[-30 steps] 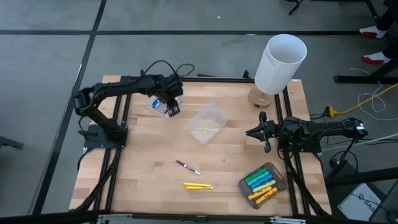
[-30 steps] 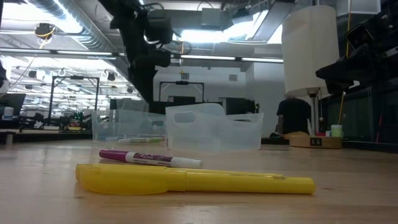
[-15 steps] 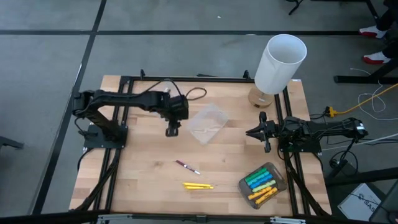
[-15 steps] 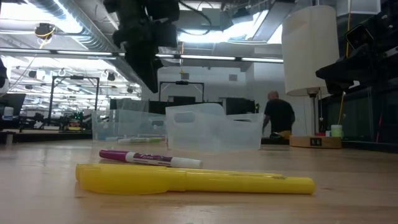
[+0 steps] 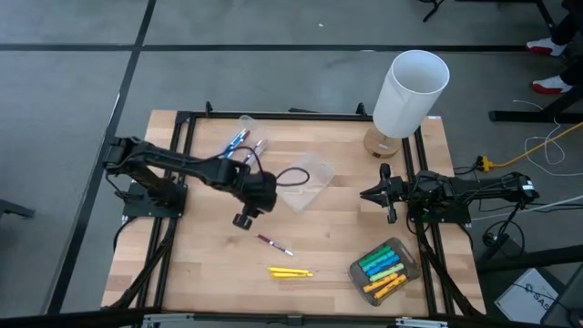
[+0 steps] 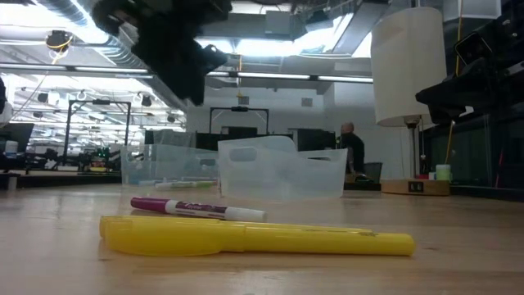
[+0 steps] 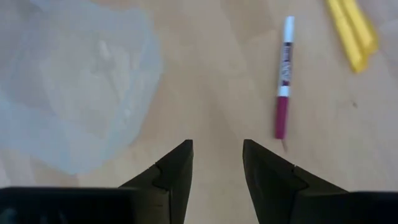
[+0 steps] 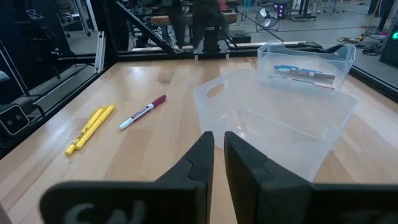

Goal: Pick & Place Markers
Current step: Put the violet marker into the transparent bin

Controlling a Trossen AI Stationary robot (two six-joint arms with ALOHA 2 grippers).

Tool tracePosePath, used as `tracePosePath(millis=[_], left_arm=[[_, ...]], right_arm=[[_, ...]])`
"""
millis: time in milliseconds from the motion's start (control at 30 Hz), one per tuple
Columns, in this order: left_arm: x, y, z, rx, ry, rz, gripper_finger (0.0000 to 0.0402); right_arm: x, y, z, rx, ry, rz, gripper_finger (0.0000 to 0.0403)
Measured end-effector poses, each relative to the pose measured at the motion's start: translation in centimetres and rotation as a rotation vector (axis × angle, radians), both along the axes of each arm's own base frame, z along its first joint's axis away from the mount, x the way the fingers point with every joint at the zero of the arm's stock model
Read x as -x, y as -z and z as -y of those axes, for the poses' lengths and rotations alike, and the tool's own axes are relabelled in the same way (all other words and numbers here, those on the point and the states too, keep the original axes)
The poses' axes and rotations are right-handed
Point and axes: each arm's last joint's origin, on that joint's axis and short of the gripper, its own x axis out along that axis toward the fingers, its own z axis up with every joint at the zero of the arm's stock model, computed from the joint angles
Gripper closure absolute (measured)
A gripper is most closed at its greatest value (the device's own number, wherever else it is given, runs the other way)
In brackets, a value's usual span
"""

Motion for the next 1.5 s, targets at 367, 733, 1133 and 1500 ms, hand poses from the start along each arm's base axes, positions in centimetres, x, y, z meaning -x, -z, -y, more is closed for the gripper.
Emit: tracePosePath(millis=[367, 733, 1133, 1500], left_arm=[[0.5, 0.0, 3.6, 0.010, 0.101, 0.001, 0.0238], [-0.8, -0.6, 6.2, 0.027, 0.128, 0.005, 0.0230], [-3.6, 0.8, 7.6, 0.019, 0.136, -0.029, 0.0230], [-4.2, 4.0, 8.6, -0.008, 0.171, -0.110, 0.0230]], right_arm=[[0.0, 0.0, 0.0, 0.000, 0.000, 0.001, 0.0363], [0.0, 0.0, 0.0, 0.000, 0.000, 0.000, 0.0363], [0.0, 0.0, 0.0, 0.000, 0.000, 0.000, 0.0363], [0.0, 0.0, 0.0, 0.000, 0.000, 0.000, 0.0363]])
